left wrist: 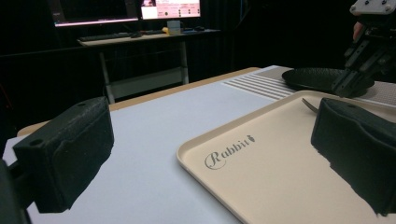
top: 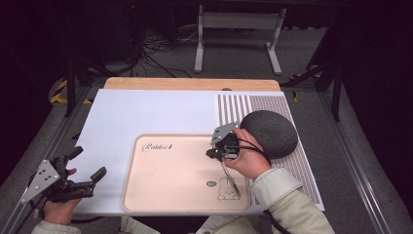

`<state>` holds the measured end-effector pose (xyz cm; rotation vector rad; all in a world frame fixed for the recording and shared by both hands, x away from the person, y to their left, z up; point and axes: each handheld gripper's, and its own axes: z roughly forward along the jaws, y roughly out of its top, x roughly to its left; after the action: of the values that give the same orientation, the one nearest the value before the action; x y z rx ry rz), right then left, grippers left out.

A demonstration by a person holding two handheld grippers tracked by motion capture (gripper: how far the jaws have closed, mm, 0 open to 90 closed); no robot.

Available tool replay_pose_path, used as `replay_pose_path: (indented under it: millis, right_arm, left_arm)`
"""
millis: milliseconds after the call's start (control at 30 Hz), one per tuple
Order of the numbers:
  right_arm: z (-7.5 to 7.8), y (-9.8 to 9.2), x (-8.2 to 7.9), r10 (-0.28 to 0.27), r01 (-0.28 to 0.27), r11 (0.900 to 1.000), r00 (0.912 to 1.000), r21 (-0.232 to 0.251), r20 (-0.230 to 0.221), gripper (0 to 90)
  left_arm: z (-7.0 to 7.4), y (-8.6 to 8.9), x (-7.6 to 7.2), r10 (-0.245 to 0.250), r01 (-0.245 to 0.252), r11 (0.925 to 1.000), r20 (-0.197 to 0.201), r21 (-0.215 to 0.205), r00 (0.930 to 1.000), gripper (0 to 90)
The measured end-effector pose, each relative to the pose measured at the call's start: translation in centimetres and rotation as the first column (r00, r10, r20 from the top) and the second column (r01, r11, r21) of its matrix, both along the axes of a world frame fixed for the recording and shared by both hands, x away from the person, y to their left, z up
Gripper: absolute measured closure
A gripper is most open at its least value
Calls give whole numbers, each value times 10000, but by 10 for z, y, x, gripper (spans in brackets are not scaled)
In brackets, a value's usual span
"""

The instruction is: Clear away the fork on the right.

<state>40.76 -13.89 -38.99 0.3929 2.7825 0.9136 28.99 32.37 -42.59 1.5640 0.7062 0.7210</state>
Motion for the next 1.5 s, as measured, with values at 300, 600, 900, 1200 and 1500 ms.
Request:
replay_pose_path:
  millis: [300,600,900,1200,1500]
  right_arm:
    - [-20,-4,8,1004,-1022,9933,9943,-536,-346,900]
    - [-29,-7,13,640,-698,9940,9955,-841,-695,900]
    - [-37,-10,17,586,-676,9915,9948,-1107,-827,900]
    - [-40,-14,19,509,-616,9889,9954,-1353,-815,900]
    - [-39,-15,20,394,-513,9883,9957,-1439,-840,900]
  left_arm:
    - [0,-1,0,0,0,10000,45,-13,10000,1]
    - [0,-1,1,1,-1,10000,14,-8,10000,1]
    - [-1,-1,1,-21,21,10000,-31,-6,10000,1]
    - [-1,-1,1,-21,21,10000,-37,-5,10000,1]
    - [-1,-1,1,-17,17,10000,-24,-3,10000,1]
